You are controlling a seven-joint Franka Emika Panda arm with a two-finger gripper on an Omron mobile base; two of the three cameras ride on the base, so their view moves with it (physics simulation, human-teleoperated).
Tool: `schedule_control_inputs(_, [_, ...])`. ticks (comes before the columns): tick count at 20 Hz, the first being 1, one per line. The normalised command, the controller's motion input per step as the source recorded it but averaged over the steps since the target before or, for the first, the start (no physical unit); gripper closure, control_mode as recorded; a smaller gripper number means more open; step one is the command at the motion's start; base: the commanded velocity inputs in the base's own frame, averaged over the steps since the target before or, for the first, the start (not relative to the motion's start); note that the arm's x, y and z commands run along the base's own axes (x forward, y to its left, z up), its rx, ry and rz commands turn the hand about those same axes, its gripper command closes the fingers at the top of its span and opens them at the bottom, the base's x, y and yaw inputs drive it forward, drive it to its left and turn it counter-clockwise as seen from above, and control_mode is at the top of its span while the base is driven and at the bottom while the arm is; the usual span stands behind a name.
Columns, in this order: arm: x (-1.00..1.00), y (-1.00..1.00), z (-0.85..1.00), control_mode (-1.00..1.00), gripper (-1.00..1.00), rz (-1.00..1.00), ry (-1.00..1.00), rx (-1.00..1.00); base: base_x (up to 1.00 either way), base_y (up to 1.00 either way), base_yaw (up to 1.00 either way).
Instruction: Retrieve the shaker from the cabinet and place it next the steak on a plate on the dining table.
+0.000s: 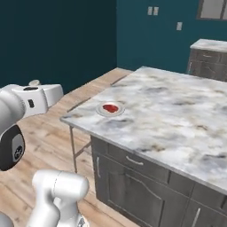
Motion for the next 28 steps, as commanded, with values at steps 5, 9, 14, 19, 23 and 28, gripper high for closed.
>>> schedule_control_inputs(5, [0.0, 0.0, 0.0, 1.0, 1.0, 0.0, 0.0, 0.0, 0.88, 0.11, -0.4])
schedule_control_inputs(9, [0.0, 0.0, 0.0, 1.0, 1.0, 0.0, 0.0, 0.0, 0.9, 0.86, -0.3])
schedule_control_inputs(14, [0.0, 0.0, 0.0, 1.0, 1.0, 0.0, 0.0, 0.0, 0.81, 0.72, -0.3])
schedule_control_inputs(19, [0.0, 0.0, 0.0, 1.0, 1.0, 0.0, 0.0, 0.0, 0.64, 0.23, -0.41])
schedule_control_inputs(23, [0.0, 0.0, 0.0, 1.0, 1.0, 0.0, 0.0, 0.0, 0.16, 0.0, -0.5])
schedule_control_inputs(28, [0.4, 0.0, -0.03, -1.0, 1.0, 0.0, 0.04, 0.0, 0.22, 0.01, -0.06])
